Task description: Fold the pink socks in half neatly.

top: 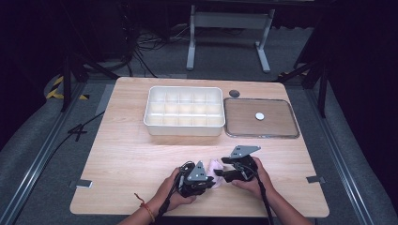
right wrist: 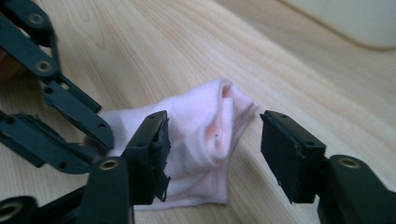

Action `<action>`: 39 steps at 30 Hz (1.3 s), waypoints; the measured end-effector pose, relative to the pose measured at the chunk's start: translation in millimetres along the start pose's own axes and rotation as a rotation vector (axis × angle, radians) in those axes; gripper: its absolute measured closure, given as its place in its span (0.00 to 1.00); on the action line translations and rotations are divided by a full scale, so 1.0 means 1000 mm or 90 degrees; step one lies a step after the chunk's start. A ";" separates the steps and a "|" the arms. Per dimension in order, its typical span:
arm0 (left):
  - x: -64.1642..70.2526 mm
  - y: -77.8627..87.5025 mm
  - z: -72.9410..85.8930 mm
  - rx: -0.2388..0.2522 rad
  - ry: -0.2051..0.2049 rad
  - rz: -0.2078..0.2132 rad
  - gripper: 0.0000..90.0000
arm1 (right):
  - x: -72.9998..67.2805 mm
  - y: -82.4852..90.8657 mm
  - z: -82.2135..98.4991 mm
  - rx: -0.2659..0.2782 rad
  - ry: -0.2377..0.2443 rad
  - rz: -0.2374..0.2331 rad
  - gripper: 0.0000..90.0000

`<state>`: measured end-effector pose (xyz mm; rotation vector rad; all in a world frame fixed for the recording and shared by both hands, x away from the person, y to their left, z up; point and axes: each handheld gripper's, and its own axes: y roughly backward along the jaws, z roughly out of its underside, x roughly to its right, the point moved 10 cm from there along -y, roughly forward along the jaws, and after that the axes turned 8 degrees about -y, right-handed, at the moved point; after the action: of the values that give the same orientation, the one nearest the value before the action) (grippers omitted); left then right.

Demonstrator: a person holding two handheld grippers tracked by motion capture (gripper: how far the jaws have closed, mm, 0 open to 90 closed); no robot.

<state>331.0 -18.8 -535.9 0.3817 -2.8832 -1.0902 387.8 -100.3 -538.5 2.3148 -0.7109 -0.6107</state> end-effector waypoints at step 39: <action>-0.006 0.004 0.021 -0.057 0.008 -0.015 0.78 | -0.005 -0.006 0.001 -0.038 -0.033 -0.065 0.63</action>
<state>333.4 -1.2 -549.1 0.4186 -2.8134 -1.2113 385.6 -94.1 -542.2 2.2984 -0.5933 -0.7309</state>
